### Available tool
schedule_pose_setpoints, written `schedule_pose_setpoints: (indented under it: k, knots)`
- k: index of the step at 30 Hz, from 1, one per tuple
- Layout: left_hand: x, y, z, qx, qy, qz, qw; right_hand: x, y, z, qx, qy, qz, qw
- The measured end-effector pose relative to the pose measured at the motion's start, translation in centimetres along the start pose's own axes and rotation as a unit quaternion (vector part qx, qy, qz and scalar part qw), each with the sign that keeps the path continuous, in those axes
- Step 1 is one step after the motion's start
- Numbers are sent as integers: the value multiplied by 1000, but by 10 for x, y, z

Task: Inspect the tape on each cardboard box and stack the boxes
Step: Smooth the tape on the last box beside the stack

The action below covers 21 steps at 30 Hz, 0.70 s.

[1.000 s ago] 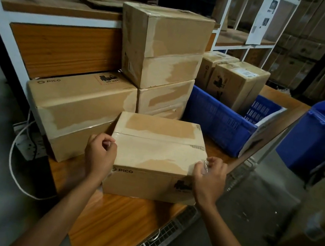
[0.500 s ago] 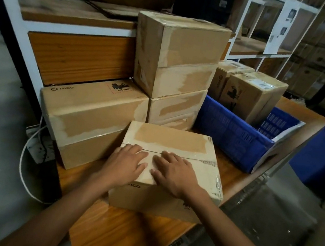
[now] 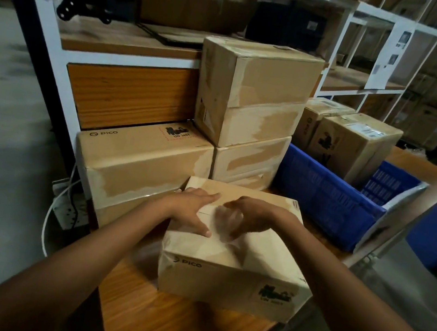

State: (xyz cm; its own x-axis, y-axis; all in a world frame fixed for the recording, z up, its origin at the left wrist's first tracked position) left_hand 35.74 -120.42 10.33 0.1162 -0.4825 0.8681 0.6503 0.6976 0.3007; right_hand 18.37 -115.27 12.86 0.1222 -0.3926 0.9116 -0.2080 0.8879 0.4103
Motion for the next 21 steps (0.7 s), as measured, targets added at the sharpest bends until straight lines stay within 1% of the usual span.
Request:
schedule_pose_setpoints:
  k: [1,3,6,8,10,11,13,15,16,18,21]
  knots:
    - [2,-6,4,0,-6,0,1000,3,-4,5,-13,4,-2,1000]
    - [-8,-16,8,-5,-7,-8,1000,-2,-13,16,-35,50,-28,998]
    - [-16,-21,5,6,-25,-5,1000,-12,-20,23,-43,55,-52,996]
    - [-9,-21,12,18,-35,-8,999,-12,-19,21,-37,50,-40,997]
    - [-3,-23,28,22,-17,5,1000,-11,-15,23,-30,49,-21,998]
    - [-4,-25,36,14,7,15,1000,-13,-12,28,-32,43,-17,998]
    - [-14,-29,48,-17,39,28,999,-21,-3,44,-65,13,-1,998]
    - [-32,-34,54,-35,24,22,999,-33,5,59,-101,-6,9,995]
    - [-36,-35,56,-32,9,20,999,-40,7,64,-105,-8,12,994]
    - [-36,-39,56,-26,-10,16,999,-45,8,66,-102,-6,9,995]
    - [-30,-34,53,-51,0,4,999,-29,18,59,-92,-18,7,996]
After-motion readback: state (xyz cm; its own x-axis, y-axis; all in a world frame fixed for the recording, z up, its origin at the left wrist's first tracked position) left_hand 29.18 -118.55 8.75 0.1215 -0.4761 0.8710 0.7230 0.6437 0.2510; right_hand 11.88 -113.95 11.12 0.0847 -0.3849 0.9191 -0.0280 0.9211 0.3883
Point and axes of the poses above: each hand's wrist, its own y-axis away from the middle knuckle, its own x-axis out of the back of the hand, z = x × y, the point moved 3 cm from there along -y, towards the middle knuckle, and after that the axes turned 12 degrees about y, right-handed, at the moved point
